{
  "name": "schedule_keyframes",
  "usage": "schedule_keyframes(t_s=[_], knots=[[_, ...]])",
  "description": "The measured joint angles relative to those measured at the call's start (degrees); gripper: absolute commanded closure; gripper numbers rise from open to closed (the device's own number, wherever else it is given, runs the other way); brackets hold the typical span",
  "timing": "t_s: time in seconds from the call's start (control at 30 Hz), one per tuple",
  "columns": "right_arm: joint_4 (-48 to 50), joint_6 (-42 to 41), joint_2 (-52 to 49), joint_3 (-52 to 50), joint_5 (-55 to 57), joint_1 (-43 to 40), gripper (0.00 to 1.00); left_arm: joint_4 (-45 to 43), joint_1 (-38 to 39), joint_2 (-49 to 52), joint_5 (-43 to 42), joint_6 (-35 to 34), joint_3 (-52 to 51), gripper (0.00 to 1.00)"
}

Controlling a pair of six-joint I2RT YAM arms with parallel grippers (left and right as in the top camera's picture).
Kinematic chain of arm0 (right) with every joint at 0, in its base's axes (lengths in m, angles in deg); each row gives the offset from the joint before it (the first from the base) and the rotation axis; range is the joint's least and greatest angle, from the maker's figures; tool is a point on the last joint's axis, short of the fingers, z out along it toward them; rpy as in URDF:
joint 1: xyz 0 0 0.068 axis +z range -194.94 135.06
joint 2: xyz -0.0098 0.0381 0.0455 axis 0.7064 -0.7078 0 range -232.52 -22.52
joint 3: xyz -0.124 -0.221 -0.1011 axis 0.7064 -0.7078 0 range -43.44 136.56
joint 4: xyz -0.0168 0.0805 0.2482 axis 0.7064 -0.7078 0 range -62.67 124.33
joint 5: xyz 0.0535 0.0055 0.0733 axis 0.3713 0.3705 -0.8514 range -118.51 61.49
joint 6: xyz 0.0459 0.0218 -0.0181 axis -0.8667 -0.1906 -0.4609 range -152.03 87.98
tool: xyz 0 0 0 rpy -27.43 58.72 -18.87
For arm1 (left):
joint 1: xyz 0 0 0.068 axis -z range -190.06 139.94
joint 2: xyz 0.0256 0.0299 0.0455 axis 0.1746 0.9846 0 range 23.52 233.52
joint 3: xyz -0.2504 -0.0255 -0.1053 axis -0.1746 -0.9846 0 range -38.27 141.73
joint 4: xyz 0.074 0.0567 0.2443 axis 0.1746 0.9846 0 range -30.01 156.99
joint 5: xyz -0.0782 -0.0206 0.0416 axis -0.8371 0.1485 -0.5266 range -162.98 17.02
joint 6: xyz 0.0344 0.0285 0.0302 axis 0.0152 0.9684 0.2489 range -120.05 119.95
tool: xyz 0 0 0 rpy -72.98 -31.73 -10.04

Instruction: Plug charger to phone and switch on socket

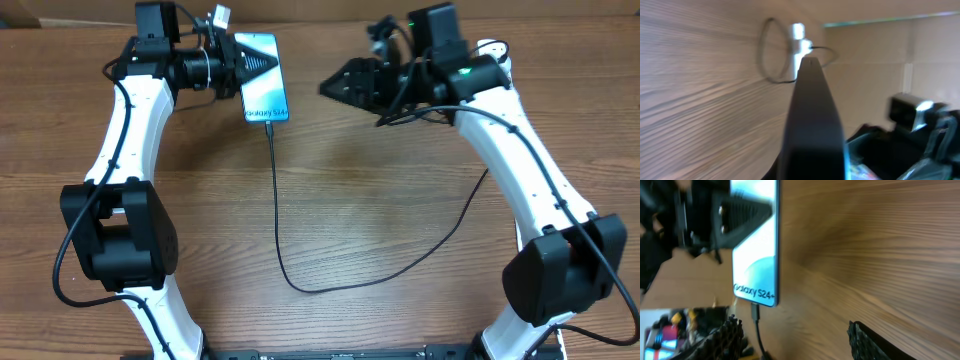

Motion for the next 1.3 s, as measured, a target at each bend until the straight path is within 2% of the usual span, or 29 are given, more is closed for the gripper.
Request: schedule_keyframes(t_s=[0.2,0.53,0.7,0.87,1.3], knots=[[-2.9,2.3,0.2,0.0,4.5,-2.5,0.27,5.2,2.0,0.3,9.4,9.1,0.0,0.96],[-5.6,4.3,0.2,0.0,10.0,-2.4,0.22,5.9,3.8,10.8,13.6,17.0,0.0,0.96],[-6.0,4.7,0.2,0.0,11.7,-2.4,0.22,6.3,4.0,14.0,19.2,20.8,0.0,0.96],[-5.9,4.8,0.2,0.0,12.2,-2.4,0.22,5.0,5.3,14.4,22.8,22.8,0.0,0.96],[-6.4,4.9,0.2,-0.1,12.5,-2.1,0.23,4.7,6.8,14.9,32.0,22.1,0.0,0.96]])
